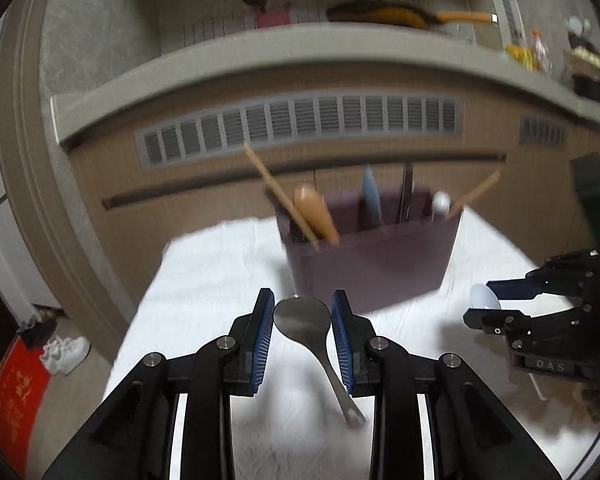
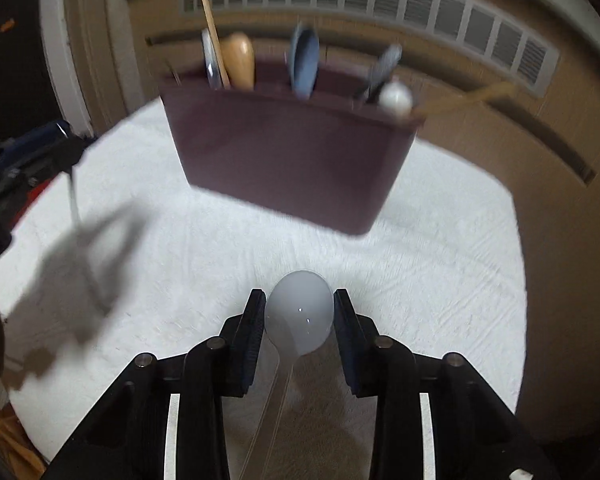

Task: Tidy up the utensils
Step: 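Lift the metal and white spoons up and carry them over the holder, then lower both spoons into the holder and open both grippers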

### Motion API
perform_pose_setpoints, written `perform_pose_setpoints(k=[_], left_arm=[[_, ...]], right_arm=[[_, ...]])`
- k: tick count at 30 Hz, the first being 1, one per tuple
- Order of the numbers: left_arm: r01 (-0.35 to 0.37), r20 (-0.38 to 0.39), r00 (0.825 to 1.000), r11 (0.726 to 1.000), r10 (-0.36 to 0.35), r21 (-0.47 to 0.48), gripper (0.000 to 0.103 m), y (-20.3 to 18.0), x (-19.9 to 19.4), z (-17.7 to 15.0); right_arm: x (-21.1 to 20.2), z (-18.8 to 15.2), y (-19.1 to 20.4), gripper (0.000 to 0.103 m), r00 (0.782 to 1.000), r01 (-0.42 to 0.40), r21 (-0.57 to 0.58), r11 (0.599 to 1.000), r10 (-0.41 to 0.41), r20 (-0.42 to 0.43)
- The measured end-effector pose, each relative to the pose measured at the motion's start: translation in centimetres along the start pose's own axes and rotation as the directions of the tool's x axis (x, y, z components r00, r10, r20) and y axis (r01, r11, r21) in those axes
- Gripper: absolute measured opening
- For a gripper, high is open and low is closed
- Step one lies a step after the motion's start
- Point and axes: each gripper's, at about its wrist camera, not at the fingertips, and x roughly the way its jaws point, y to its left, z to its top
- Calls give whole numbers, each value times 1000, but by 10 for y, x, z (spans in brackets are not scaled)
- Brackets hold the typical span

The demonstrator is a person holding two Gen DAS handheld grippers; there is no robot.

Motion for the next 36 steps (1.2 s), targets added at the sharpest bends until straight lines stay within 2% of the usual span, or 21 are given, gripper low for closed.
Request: perform_pose_setpoints(k=[2,4,5,6,8,9,11,14,16,17,20,27,30,36], left_arm=[[20,54,998,1000,-19,-6,30,1,-9,25],[43,121,992,999,-43,-1,30,3,-20,59],[50,158,986,999,-50,4,30,3,-26,77],[53,188,981,999,-53,7,30,4,-30,91],[57,251,966,998,-59,17,30,6,-37,125],[54,267,962,998,-58,23,30,6,-38,136],[35,310,949,998,-47,47,30,6,-41,158],[25,325,944,997,-48,74,30,9,-33,175],[28,312,949,996,-53,83,30,13,-22,178],[34,294,954,996,-57,82,30,15,-13,177],[75,232,969,996,-85,53,30,21,15,168],[120,84,989,992,-123,39,30,14,86,129],[139,34,990,990,-140,28,30,10,105,116],[190,-63,979,981,-193,-41,31,8,133,88]], right_arm=[[-28,12,1,32,994,10,-11,1000,-9,110],[-57,29,2,32,975,33,-30,999,-26,219],[-77,43,1,32,955,50,-33,998,-38,295],[-88,53,-1,32,941,59,-34,998,-44,336],[-114,82,-7,32,898,90,-34,995,-66,435],[-129,100,-10,32,864,113,-25,993,-86,496],[-144,124,-16,32,820,118,-4,993,-95,564],[-158,154,-29,32,739,131,38,991,-123,662],[-153,167,-40,32,711,118,73,990,-136,690],[-146,172,-44,32,706,114,91,989,-145,694],[-118,174,-51,32,717,108,129,986,-167,677],[-31,157,-41,32,783,177,129,976,-219,582],[-9,146,-36,32,802,205,112,972,-232,551],[20,125,-38,32,868,144,101,984,-175,466]])
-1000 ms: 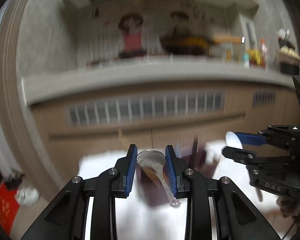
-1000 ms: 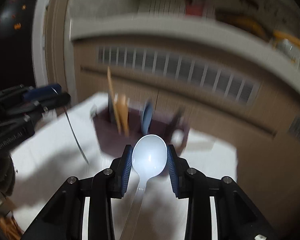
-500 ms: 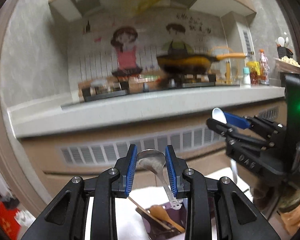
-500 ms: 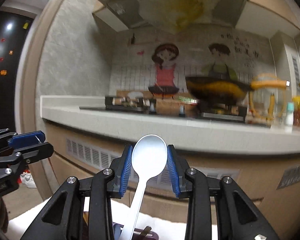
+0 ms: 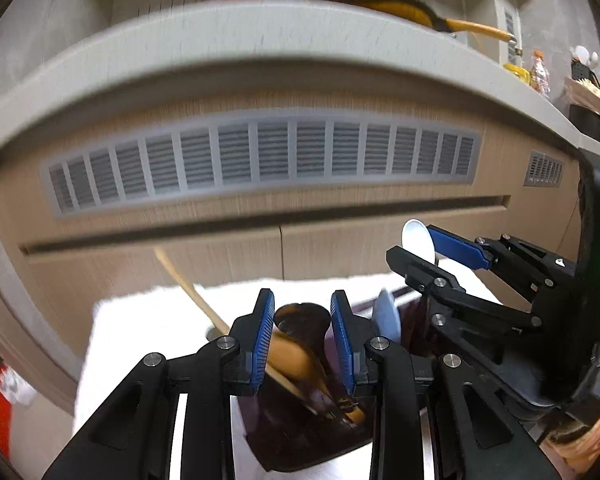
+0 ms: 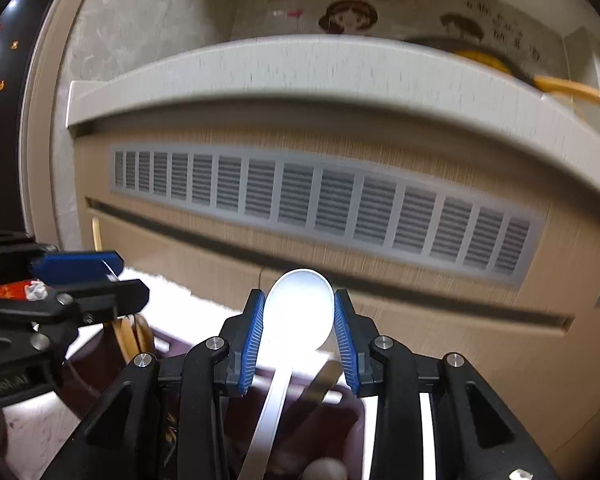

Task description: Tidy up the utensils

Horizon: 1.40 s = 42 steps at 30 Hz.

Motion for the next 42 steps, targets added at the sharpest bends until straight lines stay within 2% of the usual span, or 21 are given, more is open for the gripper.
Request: perform_pose_setpoints(k=[2,4,6,7,9,11,12,14,17,21,23,25,30,35,42], left_arm=[[29,-31,999,998,-31,-47,31,5,7,-6],[31,-32,999,997,-33,-70,34,6,6,-8],[30,-36,999,996,-33,-88,40,7,2,-9],[23,-30,999,995,-26,-95,42,7,-2,-9],[10,-6,1000,994,-10,-108,58,5,-18,-11],[-12,27,1000,992,15,-128,69,2,-36,-16],[-24,35,999,991,29,-135,72,-1,-44,-20],[-47,51,997,988,55,-146,78,-10,-64,-33],[-82,73,993,983,95,-164,90,-20,-91,-55],[-136,65,986,972,151,-190,103,-33,-127,-91],[-164,56,982,964,179,-211,103,-39,-145,-109],[-213,72,970,951,234,-224,103,-47,-163,-126],[-297,74,947,941,312,-161,103,-72,-186,-153],[-278,68,955,949,290,-147,103,-80,-195,-158],[-276,56,956,950,286,-145,103,-81,-192,-155]], right_arm=[[3,-8,-3,34,998,-26,26,999,28,-49],[-1,-14,-7,34,997,-36,39,999,38,-61],[-7,-16,-7,39,995,-47,39,998,50,-81],[-13,-16,-9,45,995,-53,49,997,57,-87],[-29,-18,-14,50,994,-58,72,996,65,-91],[-45,-17,-18,56,994,-62,88,994,70,-90],[-59,-20,-19,58,994,-62,98,993,70,-86],[-78,-23,-21,70,994,-62,108,992,71,-86],[-116,-36,-19,82,991,-94,121,988,104,-82],[-154,-56,-8,87,991,-65,98,993,76,-113],[-172,-67,-3,89,991,-36,93,995,47,-126],[-191,-78,-1,93,991,-3,101,995,17,-136],[-224,-99,3,96,990,47,137,989,-28,-138],[-233,-108,-2,97,987,73,158,985,-48,-155],[-230,-111,-9,97,984,71,167,983,-42,-172]])
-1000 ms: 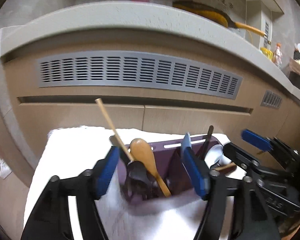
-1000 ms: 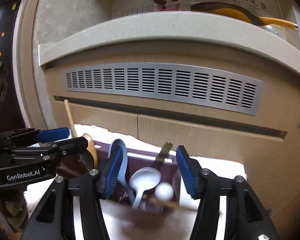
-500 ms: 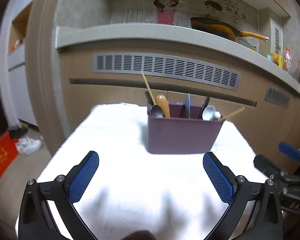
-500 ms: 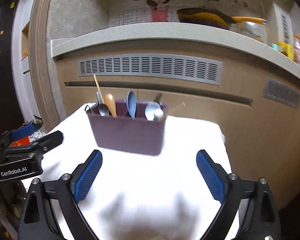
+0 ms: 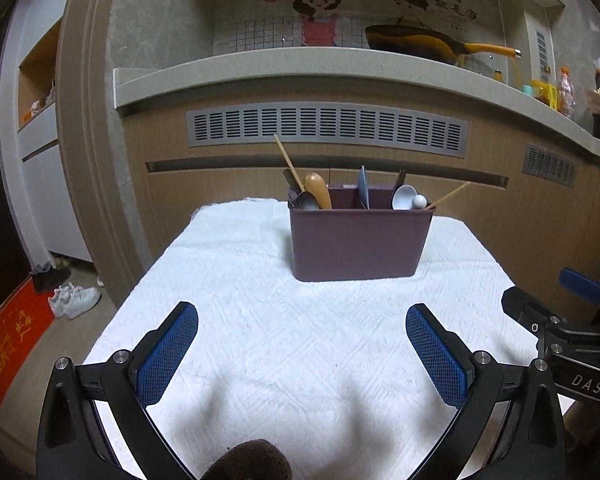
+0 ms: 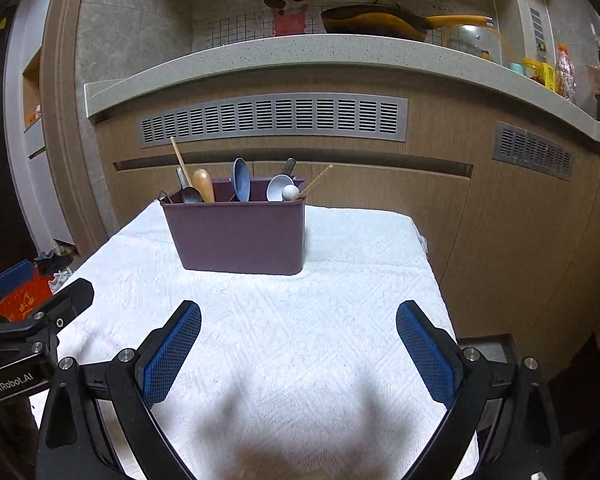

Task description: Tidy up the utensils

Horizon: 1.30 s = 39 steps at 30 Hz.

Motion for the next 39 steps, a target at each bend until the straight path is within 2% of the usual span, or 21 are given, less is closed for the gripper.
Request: perform_pose_setpoints(k=[39], left_arm=[[17,26,1000,1000,-18,5,103,-2,-13,1]], right_arm=[[-11,1,2,98,999,-2,-26,1000,3,33]])
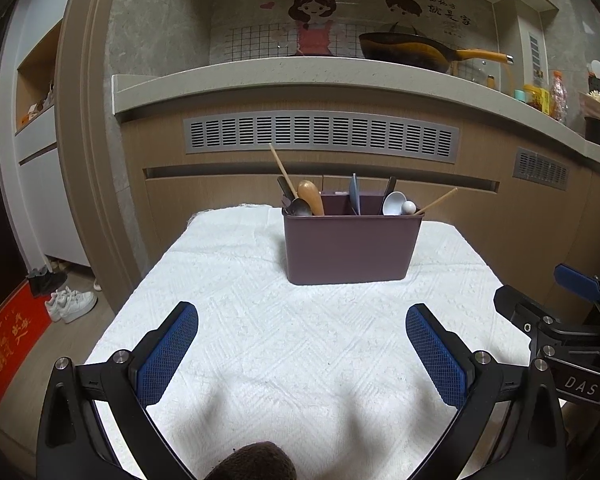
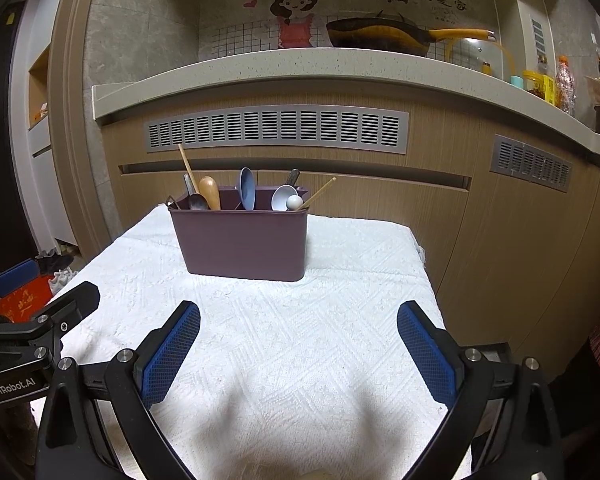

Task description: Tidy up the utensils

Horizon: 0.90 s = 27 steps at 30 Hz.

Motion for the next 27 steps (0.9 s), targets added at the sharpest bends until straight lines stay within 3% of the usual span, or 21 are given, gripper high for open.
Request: perform_pose_setpoints(k=[27], left_arm=[[-3,4,1000,1000,3,4,103,0,-2,0]], right_arm=[[-3,0,0,99,1000,-6,-3,1000,6,7]])
